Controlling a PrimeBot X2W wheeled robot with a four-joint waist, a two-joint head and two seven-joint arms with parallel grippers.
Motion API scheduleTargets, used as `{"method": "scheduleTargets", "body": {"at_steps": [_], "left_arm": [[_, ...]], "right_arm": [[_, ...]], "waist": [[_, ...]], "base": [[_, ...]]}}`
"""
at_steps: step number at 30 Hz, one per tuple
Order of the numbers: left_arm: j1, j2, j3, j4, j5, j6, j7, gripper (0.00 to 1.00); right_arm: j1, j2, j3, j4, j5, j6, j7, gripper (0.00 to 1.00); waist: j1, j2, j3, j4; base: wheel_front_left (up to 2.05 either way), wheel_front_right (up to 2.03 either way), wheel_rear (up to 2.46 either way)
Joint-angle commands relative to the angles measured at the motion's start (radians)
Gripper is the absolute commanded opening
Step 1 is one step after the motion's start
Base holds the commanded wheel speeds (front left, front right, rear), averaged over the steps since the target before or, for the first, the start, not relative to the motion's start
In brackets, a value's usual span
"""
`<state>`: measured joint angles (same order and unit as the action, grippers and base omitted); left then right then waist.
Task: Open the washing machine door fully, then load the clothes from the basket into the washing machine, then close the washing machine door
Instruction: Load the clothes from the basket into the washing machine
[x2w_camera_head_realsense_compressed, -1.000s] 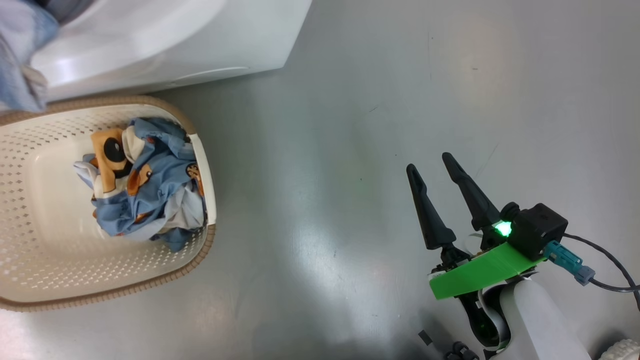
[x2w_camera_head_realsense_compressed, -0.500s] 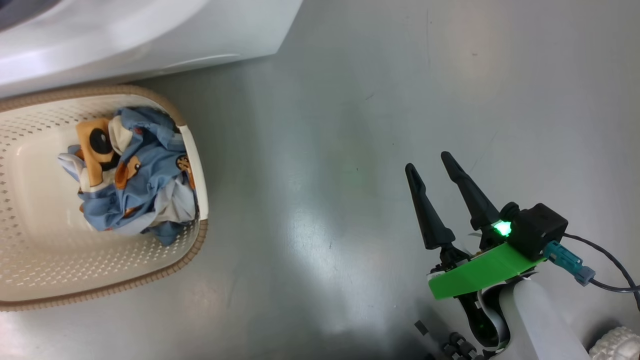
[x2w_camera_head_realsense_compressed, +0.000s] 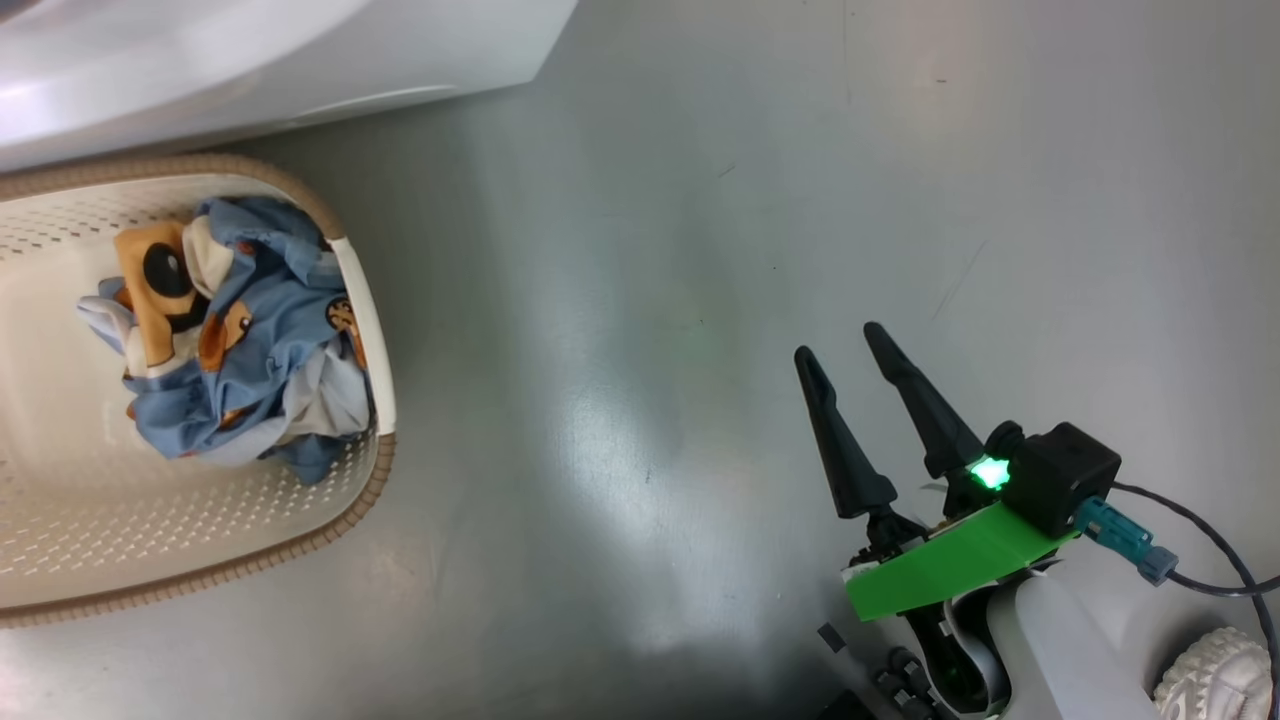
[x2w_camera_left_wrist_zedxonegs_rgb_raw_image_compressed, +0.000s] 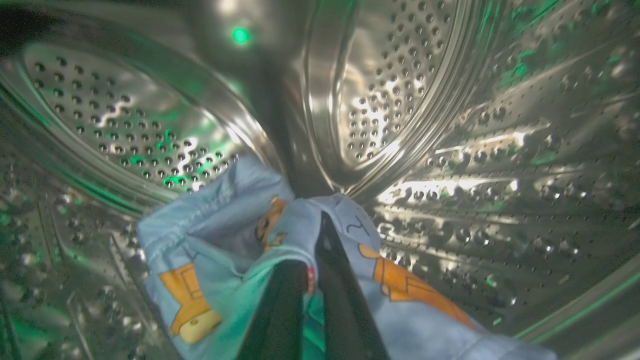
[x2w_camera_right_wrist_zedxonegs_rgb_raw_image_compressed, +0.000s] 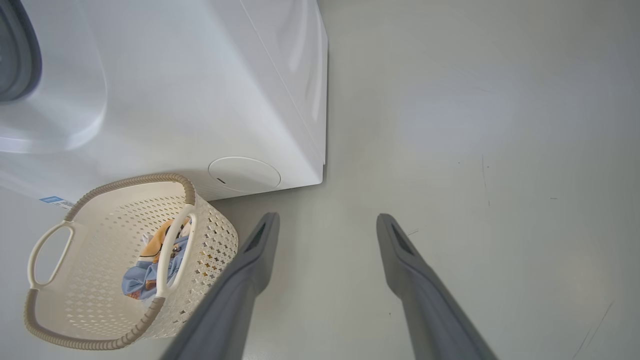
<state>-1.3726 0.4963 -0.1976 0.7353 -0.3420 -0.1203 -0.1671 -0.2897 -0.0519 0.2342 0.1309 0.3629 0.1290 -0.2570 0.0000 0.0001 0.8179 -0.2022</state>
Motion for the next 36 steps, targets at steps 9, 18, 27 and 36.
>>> {"method": "scheduleTargets", "body": {"at_steps": [9, 18, 27, 36], "left_arm": [[-0.084, 0.036, 0.014, -0.11, 0.072, 0.016, -0.094, 0.0], [-0.006, 0.028, 0.069, -0.125, 0.098, 0.011, -0.094, 0.0], [-0.04, 0.018, 0.037, 0.069, 0.061, -0.003, -0.063, 0.0], [-0.085, 0.002, 0.002, 0.158, 0.026, -0.008, -0.04, 1.0]], "right_arm": [[0.06, 0.002, 0.037, -0.022, 0.011, 0.002, -0.005, 1.0], [0.068, 0.002, 0.041, -0.022, 0.018, 0.002, -0.005, 1.0], [0.07, 0.002, 0.045, -0.005, 0.026, 0.002, -0.005, 1.0], [0.06, 0.002, 0.042, 0.006, 0.028, 0.002, -0.005, 1.0]], "waist": [[0.0, -0.0001, -0.001, -0.01], [0.0, -0.0001, 0.0, -0.023], [0.0, -0.0001, -0.007, -0.02], [0.0, -0.0001, -0.022, -0.015]], "base": [[0.0, 0.0, 0.0], [0.0, 0.0, 0.0], [0.0, 0.0, 0.0], [0.0, 0.0, 0.0]]}}
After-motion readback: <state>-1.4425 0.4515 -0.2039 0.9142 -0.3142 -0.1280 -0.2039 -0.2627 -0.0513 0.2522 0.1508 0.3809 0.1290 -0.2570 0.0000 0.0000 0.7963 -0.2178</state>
